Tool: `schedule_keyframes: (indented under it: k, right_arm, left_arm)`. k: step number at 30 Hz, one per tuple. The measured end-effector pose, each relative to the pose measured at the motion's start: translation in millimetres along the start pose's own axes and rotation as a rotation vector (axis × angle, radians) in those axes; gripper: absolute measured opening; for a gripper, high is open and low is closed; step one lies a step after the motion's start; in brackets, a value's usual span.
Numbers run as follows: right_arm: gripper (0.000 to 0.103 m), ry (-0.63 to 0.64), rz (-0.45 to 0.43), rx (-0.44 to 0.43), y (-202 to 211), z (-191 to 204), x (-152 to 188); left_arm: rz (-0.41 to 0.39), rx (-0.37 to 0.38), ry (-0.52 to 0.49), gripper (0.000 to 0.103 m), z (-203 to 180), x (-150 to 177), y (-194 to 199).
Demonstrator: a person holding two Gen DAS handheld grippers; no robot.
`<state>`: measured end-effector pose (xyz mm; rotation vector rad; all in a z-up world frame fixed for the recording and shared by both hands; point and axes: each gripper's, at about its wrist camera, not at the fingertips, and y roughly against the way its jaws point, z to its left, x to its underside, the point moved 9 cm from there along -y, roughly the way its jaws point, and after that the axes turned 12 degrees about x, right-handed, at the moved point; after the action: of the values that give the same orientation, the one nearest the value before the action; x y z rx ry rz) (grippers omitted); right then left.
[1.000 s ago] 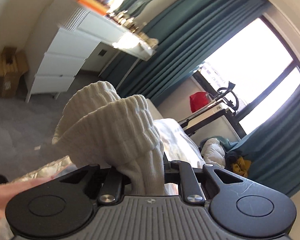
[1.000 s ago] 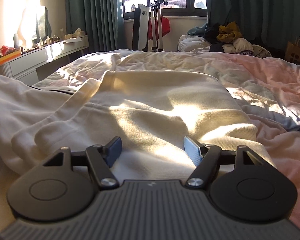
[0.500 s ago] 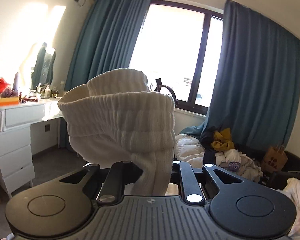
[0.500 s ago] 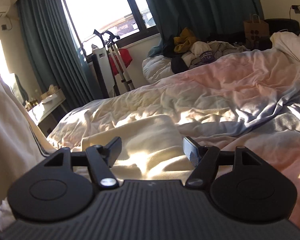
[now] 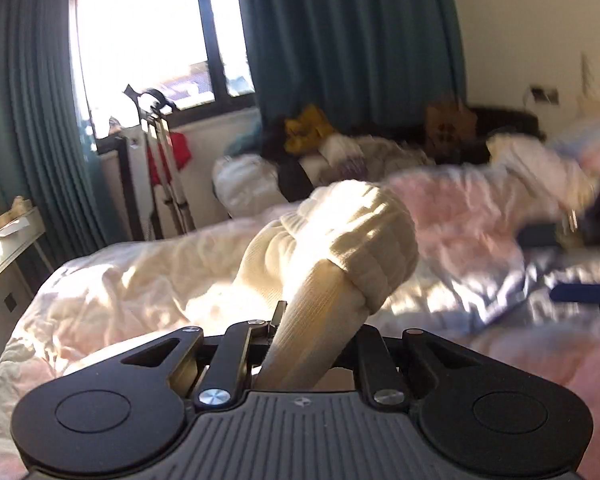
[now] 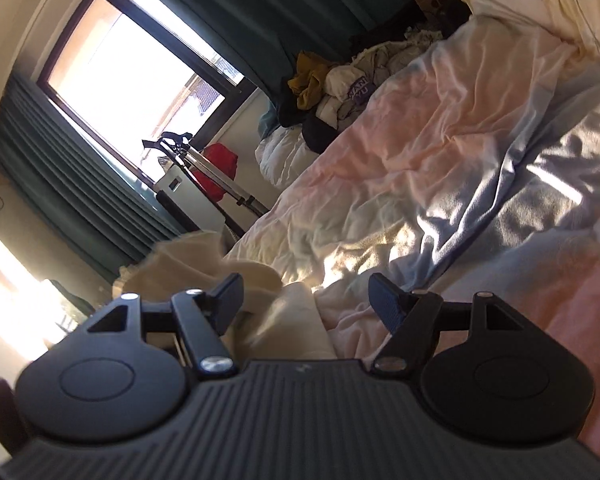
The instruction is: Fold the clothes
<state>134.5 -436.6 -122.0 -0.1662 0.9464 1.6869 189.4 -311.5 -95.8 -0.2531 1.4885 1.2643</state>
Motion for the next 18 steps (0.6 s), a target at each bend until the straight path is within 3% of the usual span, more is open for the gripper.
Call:
schedule_keyframes:
  k: [3, 6, 8, 11, 14, 18]
  right_arm:
    - [0.072, -0.039, 0.048, -0.031, -8.2, -8.9, -1.4]
    - [0.072, -0.048, 0.072, -0.02, -16.1, -14.9, -2.1]
    - [0.072, -0.048, 0.088, -0.03, -18.5, -13.4, -2.1]
    - [0.072, -0.035, 0.113, -0.067, -19.7, -5.3, -2.1]
    - [0.072, 0.05, 0.141, -0.076, -25.2, 8.0, -3.8]
    - [0.071, 0.067, 0.191, -0.037, -48.9, 5.8, -13.7]
  left_arm:
    - [0.034, -0.023, -0.144, 0.015, -23.1, 34.3, -11.0]
    - [0.047, -0.022, -0.204, 0.021, -21.7, 53.1, -9.4]
    - [0.051, -0.016, -0.225, 0.033, -17.3, 63.7, -2.7]
    - [0.049, -0.012, -0.26, 0.064, -13.0, 83.3, 23.1]
    - [0.045, -0.013, -0.329, 0.067, -11.5, 100.3, 52.0]
    - [0.039, -0.025, -0.384, 0.067, -1.1, 122.8, 75.0]
